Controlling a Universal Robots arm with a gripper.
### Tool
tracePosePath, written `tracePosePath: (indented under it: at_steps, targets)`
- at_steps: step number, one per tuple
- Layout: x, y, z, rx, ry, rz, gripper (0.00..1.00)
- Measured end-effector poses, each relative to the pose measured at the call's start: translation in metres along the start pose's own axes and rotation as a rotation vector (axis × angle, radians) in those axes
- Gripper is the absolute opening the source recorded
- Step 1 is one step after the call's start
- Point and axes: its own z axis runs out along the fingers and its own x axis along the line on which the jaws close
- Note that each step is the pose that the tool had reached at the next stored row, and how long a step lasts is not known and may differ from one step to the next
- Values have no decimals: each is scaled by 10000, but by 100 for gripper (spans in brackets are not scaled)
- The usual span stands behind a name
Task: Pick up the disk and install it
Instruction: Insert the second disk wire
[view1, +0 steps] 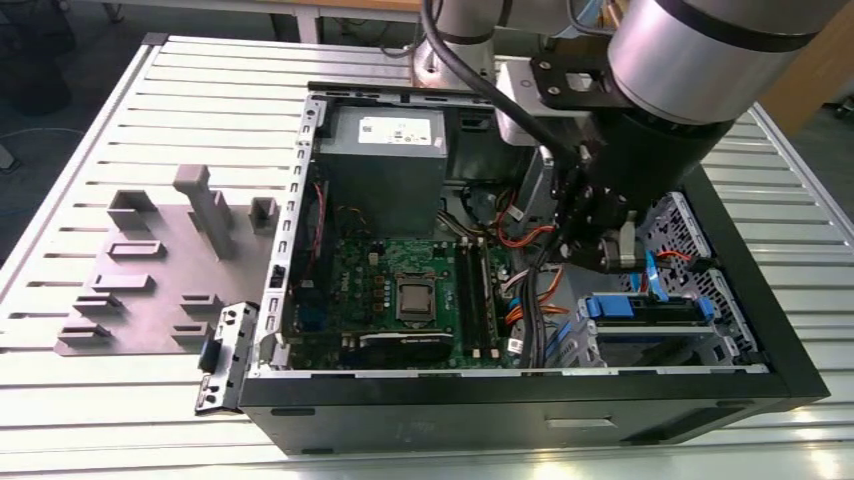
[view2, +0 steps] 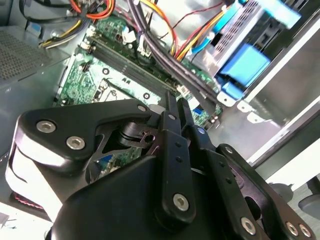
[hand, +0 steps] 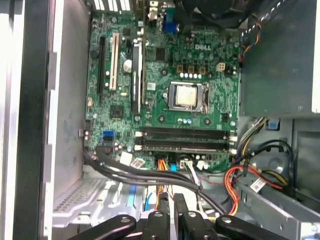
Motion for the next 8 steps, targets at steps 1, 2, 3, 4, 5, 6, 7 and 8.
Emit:
tracePosePath:
  at_steps: [1, 2, 3, 4, 5, 6, 7, 8]
  targets:
    - [1, -24, 0, 0, 0, 0, 19]
    - [1, -49, 0, 0, 1, 1, 19]
    - [2, -73, 1, 0, 1, 0, 19]
    - [2, -98, 1, 0, 0, 0, 19]
    - [3, -123, 2, 0, 0, 0, 19]
    - [4, -149, 2, 0, 0, -1, 19]
    - [5, -174, 2, 0, 1, 0, 19]
    - [5, -199, 3, 0, 0, 1, 19]
